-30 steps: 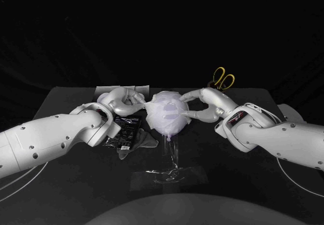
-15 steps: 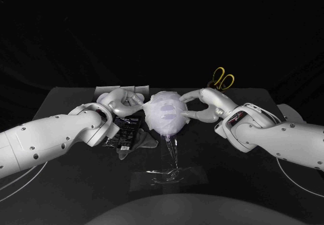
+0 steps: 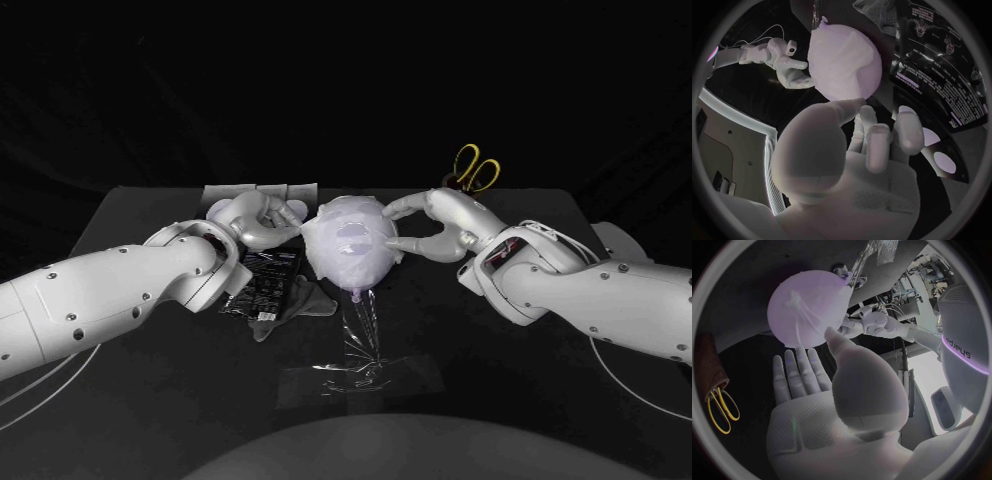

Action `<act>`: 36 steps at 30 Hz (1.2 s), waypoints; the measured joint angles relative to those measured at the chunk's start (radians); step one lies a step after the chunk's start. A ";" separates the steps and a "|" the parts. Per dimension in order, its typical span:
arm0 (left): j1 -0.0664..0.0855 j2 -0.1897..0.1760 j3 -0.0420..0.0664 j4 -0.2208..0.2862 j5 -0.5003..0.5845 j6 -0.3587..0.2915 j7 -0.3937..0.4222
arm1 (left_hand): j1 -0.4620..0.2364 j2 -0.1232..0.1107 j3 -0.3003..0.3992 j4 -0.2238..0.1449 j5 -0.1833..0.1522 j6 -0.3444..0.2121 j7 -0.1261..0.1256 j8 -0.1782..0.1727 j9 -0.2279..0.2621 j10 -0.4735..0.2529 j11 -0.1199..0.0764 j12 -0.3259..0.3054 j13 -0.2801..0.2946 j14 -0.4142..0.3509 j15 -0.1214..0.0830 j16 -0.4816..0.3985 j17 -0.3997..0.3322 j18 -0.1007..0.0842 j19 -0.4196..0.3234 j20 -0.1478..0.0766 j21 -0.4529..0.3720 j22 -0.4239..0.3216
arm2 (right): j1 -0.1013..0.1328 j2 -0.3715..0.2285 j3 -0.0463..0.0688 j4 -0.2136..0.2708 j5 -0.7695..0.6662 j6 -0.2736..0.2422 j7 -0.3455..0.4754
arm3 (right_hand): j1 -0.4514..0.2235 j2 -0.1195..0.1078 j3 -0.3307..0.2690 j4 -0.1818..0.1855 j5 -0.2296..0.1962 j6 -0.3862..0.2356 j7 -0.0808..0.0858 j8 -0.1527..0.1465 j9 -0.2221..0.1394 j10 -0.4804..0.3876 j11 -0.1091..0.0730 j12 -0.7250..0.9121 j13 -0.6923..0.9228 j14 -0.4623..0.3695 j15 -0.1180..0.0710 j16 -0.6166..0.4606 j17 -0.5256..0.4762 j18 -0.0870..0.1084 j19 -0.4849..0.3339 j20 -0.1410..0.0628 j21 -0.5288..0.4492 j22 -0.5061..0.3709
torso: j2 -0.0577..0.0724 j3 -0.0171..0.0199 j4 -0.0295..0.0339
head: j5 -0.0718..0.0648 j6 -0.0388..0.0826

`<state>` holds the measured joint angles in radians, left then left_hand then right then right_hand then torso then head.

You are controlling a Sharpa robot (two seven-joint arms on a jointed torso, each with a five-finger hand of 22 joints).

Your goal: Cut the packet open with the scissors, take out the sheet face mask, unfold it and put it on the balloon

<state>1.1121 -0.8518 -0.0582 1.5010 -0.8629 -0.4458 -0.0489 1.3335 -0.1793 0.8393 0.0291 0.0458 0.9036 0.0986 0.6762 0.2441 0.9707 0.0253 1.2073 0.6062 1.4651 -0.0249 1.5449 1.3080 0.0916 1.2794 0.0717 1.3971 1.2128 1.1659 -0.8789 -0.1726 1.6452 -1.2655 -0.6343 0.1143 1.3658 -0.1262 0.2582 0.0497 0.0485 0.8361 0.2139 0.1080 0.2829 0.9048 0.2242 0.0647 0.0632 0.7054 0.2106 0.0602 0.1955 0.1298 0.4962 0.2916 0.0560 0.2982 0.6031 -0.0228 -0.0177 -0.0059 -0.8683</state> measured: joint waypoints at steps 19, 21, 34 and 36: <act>0.000 0.001 0.000 -0.018 0.006 0.086 -0.078 | 0.022 -0.084 -0.161 -0.052 0.001 -0.232 0.087 -0.121 0.001 -0.157 0.091 -0.055 -0.089 -0.025 0.072 -0.001 0.000 0.000 -0.076 0.064 -0.047 -0.085 | 0.000 0.004 0.000 -0.003 0.000 0.000 0.000 | 0.000 0.000 -0.002 -0.002 0.000 0.003 -0.003 0.000 -0.001 0.000 0.000 0.000 0.000 -0.002 0.002 0.000 -0.002 0.000 0.000 0.000 0.000 -0.002 | 0.000 0.0000 -0.0002 | -0.001 0.005; 0.000 0.001 0.000 -0.020 0.008 0.094 -0.083 | 0.030 -0.084 -0.168 -0.055 0.001 -0.238 0.084 -0.121 -0.002 -0.164 0.095 -0.055 -0.089 -0.030 0.077 -0.001 0.000 0.000 -0.084 0.073 -0.054 -0.096 | 0.000 0.004 0.000 -0.003 0.000 0.000 0.000 | 0.004 0.004 -0.003 -0.003 0.000 0.003 -0.003 0.000 -0.001 0.000 0.000 0.000 0.000 -0.004 0.004 0.000 -0.002 0.000 0.000 0.000 0.000 -0.002 | 0.000 0.0000 -0.0002 | -0.002 0.005; 0.016 0.008 0.014 -0.040 0.112 0.081 -0.042 | 0.005 0.023 -0.112 0.030 0.001 -0.165 0.084 -0.075 0.005 -0.180 0.087 -0.097 -0.129 -0.106 0.072 -0.036 -0.100 0.024 -0.159 0.073 -0.104 -0.185 | 0.000 0.005 0.000 -0.005 0.000 0.000 -0.001 | 0.004 0.004 -0.003 -0.003 0.000 0.003 -0.003 0.000 -0.001 0.000 0.000 0.000 0.000 -0.004 0.004 0.000 -0.002 0.000 0.000 0.000 0.000 -0.003 | 0.000 0.0003 -0.0012 | -0.002 0.013; 0.027 0.018 0.017 -0.046 0.141 0.076 -0.025 | -0.012 0.031 -0.112 0.055 0.001 -0.161 0.080 -0.065 0.005 -0.179 0.086 -0.113 -0.142 -0.131 0.069 -0.052 -0.143 0.040 -0.187 0.071 -0.131 -0.223 | -0.001 0.006 0.000 -0.005 0.000 0.000 -0.001 | 0.004 0.004 -0.003 -0.003 0.000 0.003 -0.003 0.000 -0.001 0.000 0.000 0.000 0.000 -0.004 0.004 0.000 -0.002 0.000 0.000 0.000 0.000 -0.003 | 0.000 0.0003 -0.0012 | -0.002 0.014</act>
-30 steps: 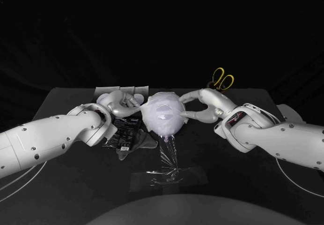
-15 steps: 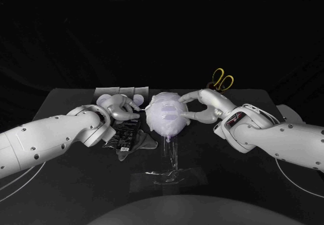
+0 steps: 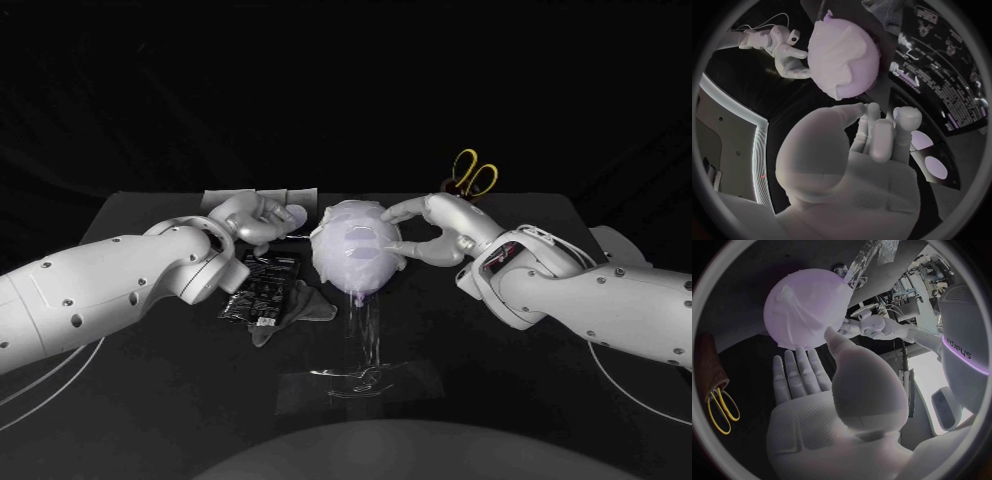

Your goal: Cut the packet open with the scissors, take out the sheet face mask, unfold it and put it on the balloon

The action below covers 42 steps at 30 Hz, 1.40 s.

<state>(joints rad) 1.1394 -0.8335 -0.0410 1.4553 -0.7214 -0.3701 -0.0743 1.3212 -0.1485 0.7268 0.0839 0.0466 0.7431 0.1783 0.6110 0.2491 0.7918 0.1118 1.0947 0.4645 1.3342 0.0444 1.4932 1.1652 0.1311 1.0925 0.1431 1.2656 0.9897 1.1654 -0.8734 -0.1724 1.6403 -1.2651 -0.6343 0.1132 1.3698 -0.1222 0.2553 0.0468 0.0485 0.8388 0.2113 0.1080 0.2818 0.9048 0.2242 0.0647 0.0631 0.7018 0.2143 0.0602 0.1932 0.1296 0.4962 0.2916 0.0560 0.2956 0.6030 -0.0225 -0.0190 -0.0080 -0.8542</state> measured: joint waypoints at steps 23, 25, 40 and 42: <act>0.039 0.079 0.005 -0.034 0.230 0.025 0.038 | -0.124 -0.052 -0.192 0.202 0.000 0.011 -0.008 0.006 -0.021 0.081 -0.019 0.008 -0.018 0.078 -0.012 0.018 0.104 -0.009 0.117 -0.016 0.038 0.093 | -0.002 0.009 0.000 -0.003 0.000 0.000 -0.004 | 0.000 0.000 0.000 0.000 0.000 0.004 0.003 0.000 0.000 0.000 0.000 0.000 0.000 -0.004 -0.004 0.000 -0.002 0.000 0.000 0.000 0.000 -0.001 | 0.000 0.0012 0.0007 | 0.002 0.004; 0.040 0.084 0.005 -0.038 0.231 0.027 0.031 | -0.123 -0.053 -0.201 0.207 0.000 0.011 -0.008 0.006 -0.023 0.081 -0.019 0.010 -0.017 0.078 -0.012 0.018 0.107 -0.016 0.118 -0.016 0.038 0.094 | -0.003 0.009 0.000 -0.003 0.000 0.000 -0.005 | 0.000 0.000 0.000 0.000 0.000 0.004 0.003 0.000 0.000 0.000 0.000 0.000 0.000 -0.004 -0.004 0.000 -0.002 0.000 0.000 0.000 0.000 -0.001 | 0.000 0.0009 0.0007 | 0.002 0.004; 0.041 0.100 0.005 -0.044 0.197 0.035 -0.020 | -0.066 -0.091 -0.277 0.191 0.000 0.022 -0.012 0.006 -0.031 0.081 -0.018 0.028 -0.005 0.094 -0.014 0.024 0.132 -0.016 0.134 -0.018 0.053 0.117 | -0.003 0.009 0.000 -0.002 0.000 0.000 -0.005 | 0.000 0.000 0.000 0.000 0.000 0.005 0.003 0.000 -0.001 0.000 0.000 0.000 0.000 -0.007 0.000 0.000 -0.003 0.000 0.000 0.000 0.000 -0.001 | 0.000 0.0001 0.0009 | 0.002 0.004; 0.041 0.101 0.005 -0.044 0.189 0.035 -0.026 | -0.063 -0.094 -0.286 0.191 0.000 0.022 -0.012 0.006 -0.031 0.081 -0.018 0.032 -0.005 0.094 -0.014 0.025 0.135 -0.016 0.135 -0.016 0.054 0.121 | -0.003 0.009 0.000 -0.002 0.000 0.000 -0.005 | 0.000 0.000 0.000 0.000 0.000 0.005 0.003 0.000 -0.001 0.000 0.000 0.000 0.000 -0.007 0.000 0.000 -0.003 0.000 0.000 0.000 0.000 -0.001 | 0.000 0.0000 0.0010 | 0.002 0.003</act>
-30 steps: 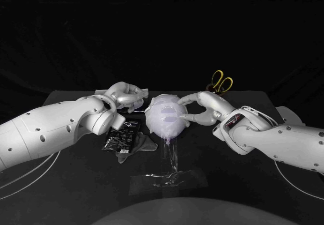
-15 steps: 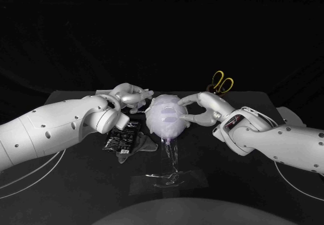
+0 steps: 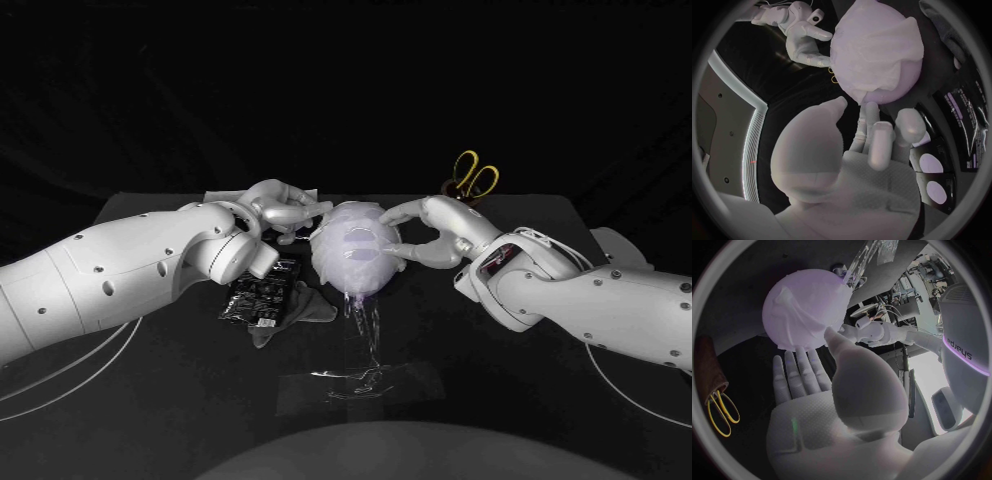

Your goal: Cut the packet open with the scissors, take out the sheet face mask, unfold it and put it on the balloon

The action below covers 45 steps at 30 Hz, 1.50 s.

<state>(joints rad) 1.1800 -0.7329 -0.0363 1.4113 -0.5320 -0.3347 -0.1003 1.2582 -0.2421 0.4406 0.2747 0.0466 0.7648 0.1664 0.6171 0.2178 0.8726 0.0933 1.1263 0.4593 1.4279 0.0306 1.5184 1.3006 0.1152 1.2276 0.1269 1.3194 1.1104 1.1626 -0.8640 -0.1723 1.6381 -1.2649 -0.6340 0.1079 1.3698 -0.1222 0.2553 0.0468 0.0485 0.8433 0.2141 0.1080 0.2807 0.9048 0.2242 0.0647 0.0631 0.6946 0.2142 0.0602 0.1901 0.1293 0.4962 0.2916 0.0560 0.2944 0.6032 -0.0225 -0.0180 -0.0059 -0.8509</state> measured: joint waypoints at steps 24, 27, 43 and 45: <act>0.001 0.029 0.001 -0.013 -0.057 0.008 -0.034 | 0.137 0.065 -0.029 -0.028 0.000 0.092 -0.049 0.022 -0.005 0.196 -0.046 0.169 0.284 0.038 -0.031 0.042 0.007 -0.032 0.129 -0.025 0.104 0.173 | -0.001 0.004 0.000 -0.005 0.000 0.000 -0.001 | 0.000 0.000 -0.003 0.003 0.000 0.001 -0.001 0.000 0.000 0.000 0.000 0.000 0.000 0.000 0.000 0.000 -0.001 0.000 0.000 0.000 0.000 -0.001 | 0.000 -0.0003 -0.0002 | -0.005 0.001; 0.001 0.031 0.001 -0.015 -0.052 0.004 -0.031 | 0.155 0.088 -0.012 -0.028 0.000 0.100 -0.057 0.022 -0.005 0.207 -0.051 0.169 0.302 0.038 -0.033 0.042 0.007 -0.032 0.132 -0.028 0.105 0.177 | -0.001 0.004 0.000 -0.005 0.000 0.000 -0.002 | 0.000 0.000 -0.003 0.003 0.000 0.001 -0.001 0.000 0.000 0.000 0.000 0.000 0.000 0.000 0.000 0.000 -0.001 0.000 0.000 0.000 0.000 -0.001 | 0.000 0.0001 -0.0003 | -0.005 0.001; 0.000 0.035 0.001 -0.015 -0.006 -0.035 -0.011 | 0.206 0.103 0.122 -0.087 0.000 0.121 -0.072 0.083 -0.003 0.265 -0.050 0.176 0.384 0.037 -0.052 0.046 0.007 -0.032 0.136 -0.047 0.110 0.182 | -0.003 0.007 0.000 -0.007 0.001 0.000 -0.002 | 0.000 0.000 -0.003 0.003 0.000 0.001 -0.001 0.000 0.000 0.000 0.000 0.000 0.000 0.000 0.000 0.000 -0.001 0.000 0.000 0.000 0.000 -0.001 | 0.000 -0.0003 -0.0003 | -0.006 -0.001; 0.000 0.035 0.001 -0.016 -0.002 -0.040 -0.008 | 0.195 0.092 0.152 -0.107 0.000 0.117 -0.068 0.089 -0.003 0.271 -0.045 0.175 0.396 0.037 -0.052 0.046 0.007 -0.032 0.136 -0.047 0.110 0.184 | -0.003 0.007 0.000 -0.007 0.001 0.000 -0.002 | 0.000 0.000 -0.003 0.003 0.000 0.001 -0.001 0.000 0.000 0.000 0.000 0.000 0.000 0.000 0.000 0.000 -0.001 0.000 0.000 0.000 0.000 -0.001 | 0.000 -0.0004 -0.0003 | -0.005 -0.001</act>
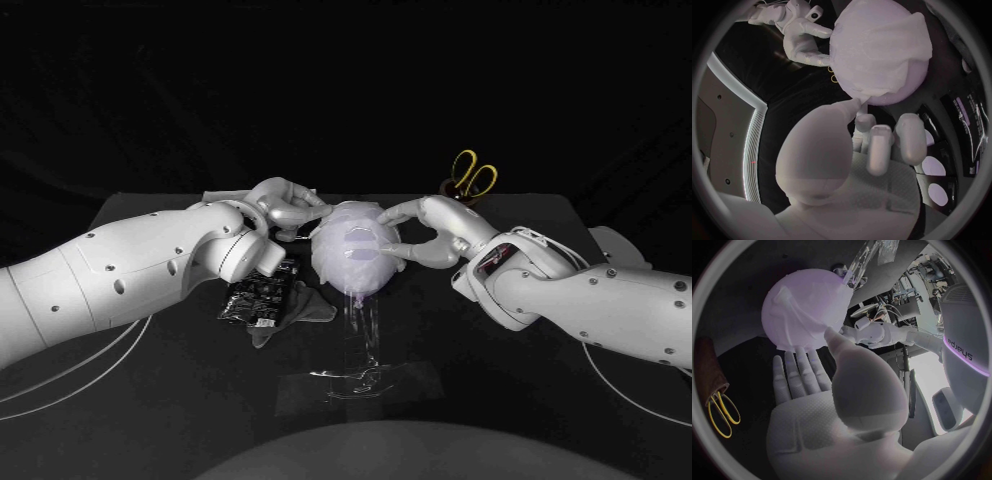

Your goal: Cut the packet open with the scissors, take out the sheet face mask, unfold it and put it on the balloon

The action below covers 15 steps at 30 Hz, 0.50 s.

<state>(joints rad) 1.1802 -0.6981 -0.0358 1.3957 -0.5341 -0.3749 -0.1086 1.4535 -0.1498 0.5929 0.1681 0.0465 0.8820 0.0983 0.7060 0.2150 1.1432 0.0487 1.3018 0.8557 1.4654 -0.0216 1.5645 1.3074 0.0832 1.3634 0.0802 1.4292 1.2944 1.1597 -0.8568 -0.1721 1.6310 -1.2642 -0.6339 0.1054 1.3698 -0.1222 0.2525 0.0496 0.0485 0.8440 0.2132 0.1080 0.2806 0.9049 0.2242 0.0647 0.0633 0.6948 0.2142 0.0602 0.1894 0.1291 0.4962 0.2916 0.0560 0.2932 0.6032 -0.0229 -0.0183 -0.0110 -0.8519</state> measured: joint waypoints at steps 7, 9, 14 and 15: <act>0.000 -0.001 0.000 -0.004 0.009 -0.018 0.008 | -0.013 -0.013 0.033 -0.011 0.000 -0.004 0.004 0.019 0.000 0.006 0.006 -0.001 0.017 0.000 0.000 0.000 0.000 0.000 0.004 -0.004 0.004 0.007 | -0.001 0.002 0.000 0.000 0.000 0.000 0.000 | 0.004 0.004 0.000 0.000 0.000 0.000 0.000 0.000 -0.001 0.000 0.000 0.000 0.000 0.000 0.000 0.000 -0.002 0.000 0.000 0.000 0.000 -0.001 | 0.000 -0.0002 0.0005 | 0.000 0.000; 0.000 -0.001 0.000 -0.006 0.011 -0.023 0.011 | -0.023 -0.022 0.041 -0.019 0.000 -0.004 0.004 0.025 0.000 0.008 0.005 -0.001 0.024 0.000 0.000 0.000 0.000 0.000 0.004 -0.004 0.004 0.007 | -0.001 0.002 0.000 -0.001 0.000 0.000 -0.001 | 0.007 0.007 0.000 0.000 0.000 0.000 0.000 0.000 -0.001 0.000 0.000 0.000 0.000 0.000 0.000 0.000 -0.002 0.000 0.000 0.000 0.000 -0.001 | 0.000 -0.0004 0.0007 | 0.000 0.001; 0.000 -0.002 0.000 -0.009 0.014 -0.034 0.016 | -0.035 -0.024 0.044 -0.022 0.000 -0.004 0.004 0.031 0.000 0.014 0.003 -0.001 0.029 0.000 0.000 0.000 0.000 0.000 0.004 -0.003 0.007 0.008 | -0.002 0.004 0.000 -0.001 0.000 0.000 -0.002 | 0.007 0.007 0.000 0.000 0.000 0.000 0.000 0.000 -0.001 0.000 0.000 0.000 0.000 -0.007 0.000 0.000 -0.003 0.000 0.000 0.000 0.000 -0.002 | 0.000 -0.0005 0.0007 | 0.000 0.001; 0.000 -0.002 0.000 -0.010 0.014 -0.035 0.017 | -0.038 -0.027 0.047 -0.025 0.000 -0.004 0.004 0.031 0.000 0.016 0.001 0.000 0.031 0.000 0.000 0.000 0.000 0.000 0.004 -0.003 0.007 0.009 | -0.002 0.004 0.000 -0.002 0.000 0.000 -0.003 | 0.007 0.007 0.000 0.000 0.000 0.000 0.000 0.000 -0.001 0.000 0.000 0.000 0.000 -0.007 0.000 0.000 -0.003 0.000 0.000 0.000 0.000 -0.002 | 0.000 -0.0005 0.0007 | 0.000 0.001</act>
<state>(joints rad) 1.1801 -0.6997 -0.0358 1.3853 -0.5204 -0.4101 -0.0921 1.4154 -0.1767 0.6396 0.1434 0.0465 0.8782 0.1019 0.7373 0.2150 1.1588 0.0497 1.3014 0.8865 1.4654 -0.0213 1.5646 1.3074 0.0830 1.3669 0.0767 1.4365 1.3031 1.1580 -0.8526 -0.1719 1.6292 -1.2645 -0.6337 0.1025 1.3765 -0.1155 0.2525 0.0496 0.0485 0.8440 0.2132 0.1080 0.2795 0.9048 0.2242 0.0646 0.0629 0.6875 0.2144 0.0602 0.1864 0.1290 0.4962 0.2916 0.0560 0.2907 0.6030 -0.0234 -0.0176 -0.0108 -0.8508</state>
